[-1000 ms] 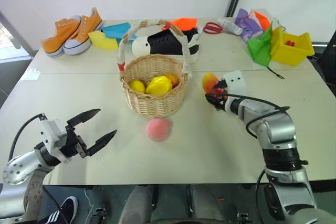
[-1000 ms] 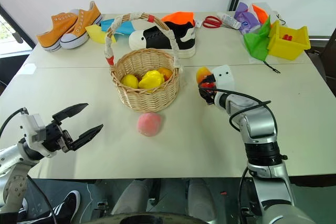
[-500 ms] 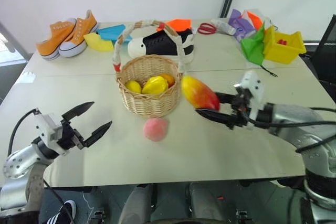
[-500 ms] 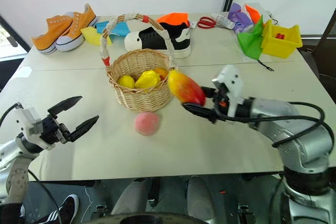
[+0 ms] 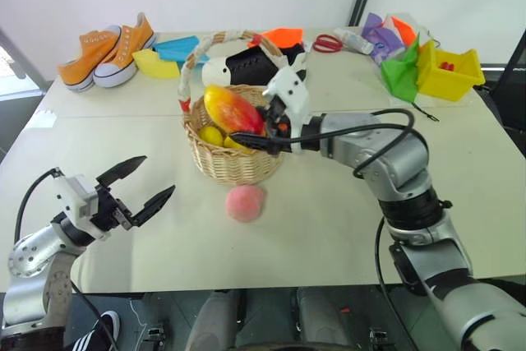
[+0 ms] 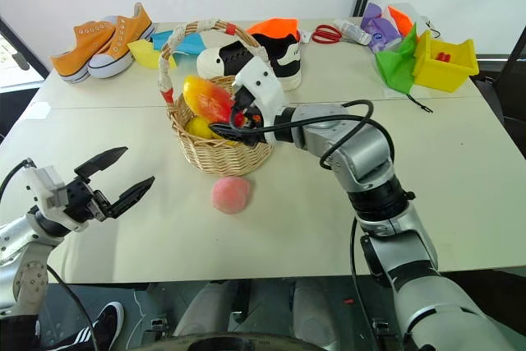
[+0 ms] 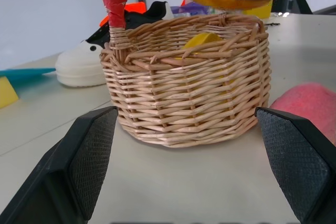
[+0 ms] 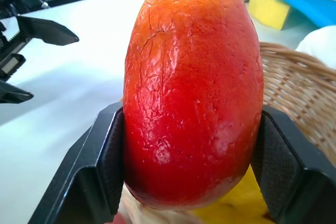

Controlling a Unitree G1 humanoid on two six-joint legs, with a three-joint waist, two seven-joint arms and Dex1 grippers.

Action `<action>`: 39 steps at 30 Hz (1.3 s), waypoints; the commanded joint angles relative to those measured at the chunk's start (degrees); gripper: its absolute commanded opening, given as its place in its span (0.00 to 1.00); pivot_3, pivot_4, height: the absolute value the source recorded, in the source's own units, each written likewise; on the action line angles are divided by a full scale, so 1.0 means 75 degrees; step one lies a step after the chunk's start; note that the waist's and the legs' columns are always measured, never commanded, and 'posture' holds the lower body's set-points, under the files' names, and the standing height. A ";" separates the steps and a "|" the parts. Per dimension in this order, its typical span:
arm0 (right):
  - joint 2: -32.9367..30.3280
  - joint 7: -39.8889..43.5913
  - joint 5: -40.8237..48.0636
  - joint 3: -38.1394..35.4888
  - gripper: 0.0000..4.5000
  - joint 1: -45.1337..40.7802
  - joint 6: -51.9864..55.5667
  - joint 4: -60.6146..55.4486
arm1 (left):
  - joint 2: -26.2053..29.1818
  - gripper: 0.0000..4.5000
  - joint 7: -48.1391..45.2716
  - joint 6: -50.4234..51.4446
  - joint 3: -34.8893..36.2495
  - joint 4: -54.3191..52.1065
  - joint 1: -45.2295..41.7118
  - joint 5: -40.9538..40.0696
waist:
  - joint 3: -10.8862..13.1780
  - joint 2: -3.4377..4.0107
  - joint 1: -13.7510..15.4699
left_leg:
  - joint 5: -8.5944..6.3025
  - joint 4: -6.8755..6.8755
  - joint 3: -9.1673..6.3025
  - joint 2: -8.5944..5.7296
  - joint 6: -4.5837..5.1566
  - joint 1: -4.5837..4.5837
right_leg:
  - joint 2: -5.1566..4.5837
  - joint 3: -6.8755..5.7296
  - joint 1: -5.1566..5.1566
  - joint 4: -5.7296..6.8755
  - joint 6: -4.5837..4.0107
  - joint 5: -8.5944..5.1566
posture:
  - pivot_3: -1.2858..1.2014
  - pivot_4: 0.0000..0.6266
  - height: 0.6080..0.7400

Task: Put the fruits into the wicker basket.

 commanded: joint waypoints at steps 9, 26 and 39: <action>0.0271 0.0029 -0.0209 -0.0550 0.99 -0.0024 -0.0537 -0.0332 | -0.0051 1.00 0.0123 0.0061 -0.0101 -0.0433 0.0046 0.0013 | 0.0000 0.0001 0.0003 | -0.0001 0.0001 -0.0001 -0.0010 -0.0010 0.0005 | -0.0004 -0.0001 -0.0002 0.0016 0.0002 0.0001 | 0.52 0.24 1.00; -0.2864 0.3786 0.0216 -0.1389 0.99 0.4327 -0.3427 -0.2574 | 0.0507 1.00 -0.0995 0.0394 0.0159 -0.0120 0.0533 -0.0356 | -0.0001 -0.0001 0.0095 | -0.0007 0.0004 0.0008 0.0004 -0.0006 0.0014 | -0.0011 0.0000 0.0059 -0.0013 -0.0025 -0.0016 | 0.52 0.24 1.00; -0.1608 0.4319 -0.1094 0.0482 0.99 0.3065 -0.5184 -0.0703 | 0.0528 1.00 -0.1362 0.0438 0.0005 -0.0618 0.0873 -0.0317 | -0.0003 -0.0008 0.0118 | -0.0010 0.0011 0.0009 0.0010 -0.0012 0.0012 | -0.0008 -0.0005 0.0045 -0.0015 -0.0028 -0.0016 | 0.52 0.24 1.00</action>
